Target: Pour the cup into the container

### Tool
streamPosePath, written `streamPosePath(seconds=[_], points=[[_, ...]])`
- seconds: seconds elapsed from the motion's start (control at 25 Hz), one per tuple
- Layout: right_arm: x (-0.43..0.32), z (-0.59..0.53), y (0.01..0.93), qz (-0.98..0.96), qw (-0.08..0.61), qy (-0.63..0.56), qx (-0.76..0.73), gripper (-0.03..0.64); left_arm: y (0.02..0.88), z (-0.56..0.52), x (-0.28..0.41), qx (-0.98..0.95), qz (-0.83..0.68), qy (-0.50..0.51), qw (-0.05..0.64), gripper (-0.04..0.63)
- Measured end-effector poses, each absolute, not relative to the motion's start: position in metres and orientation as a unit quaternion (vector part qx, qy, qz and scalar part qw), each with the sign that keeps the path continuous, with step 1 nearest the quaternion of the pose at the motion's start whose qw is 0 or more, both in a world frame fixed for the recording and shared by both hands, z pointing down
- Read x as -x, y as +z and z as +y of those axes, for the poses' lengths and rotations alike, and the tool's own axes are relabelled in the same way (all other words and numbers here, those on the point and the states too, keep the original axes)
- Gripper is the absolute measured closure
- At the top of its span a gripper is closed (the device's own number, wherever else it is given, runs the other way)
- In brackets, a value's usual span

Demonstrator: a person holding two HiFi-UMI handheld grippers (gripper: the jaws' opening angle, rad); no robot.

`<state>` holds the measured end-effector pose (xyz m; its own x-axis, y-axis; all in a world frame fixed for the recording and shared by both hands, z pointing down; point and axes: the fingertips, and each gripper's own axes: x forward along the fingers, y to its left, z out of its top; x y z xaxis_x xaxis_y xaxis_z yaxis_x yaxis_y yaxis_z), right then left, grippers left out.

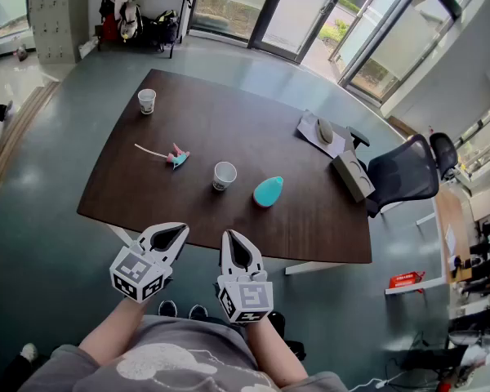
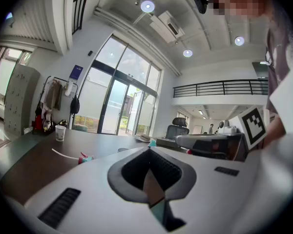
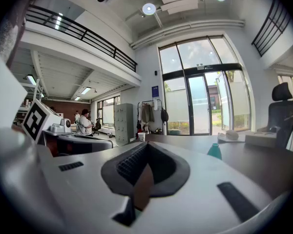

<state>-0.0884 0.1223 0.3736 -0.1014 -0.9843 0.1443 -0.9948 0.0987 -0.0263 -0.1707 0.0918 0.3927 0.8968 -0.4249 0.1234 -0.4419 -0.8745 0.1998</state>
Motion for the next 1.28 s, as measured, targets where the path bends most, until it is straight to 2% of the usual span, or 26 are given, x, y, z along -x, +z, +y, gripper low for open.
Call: streamPosePath(seconds=[0.52,1.28], points=[[0.101,0.107,0.373,-0.721,0.061,0.020,-0.690,0.629,0.408,0.079,0.194,-0.969,-0.209,0.047,0.120,0.589],[0.014,0.012,0.394,-0.742,0.041,0.048,-0.668,0.629,0.420,-0.011,0.116,-0.959,-0.253,0.067,0.111,0.589]])
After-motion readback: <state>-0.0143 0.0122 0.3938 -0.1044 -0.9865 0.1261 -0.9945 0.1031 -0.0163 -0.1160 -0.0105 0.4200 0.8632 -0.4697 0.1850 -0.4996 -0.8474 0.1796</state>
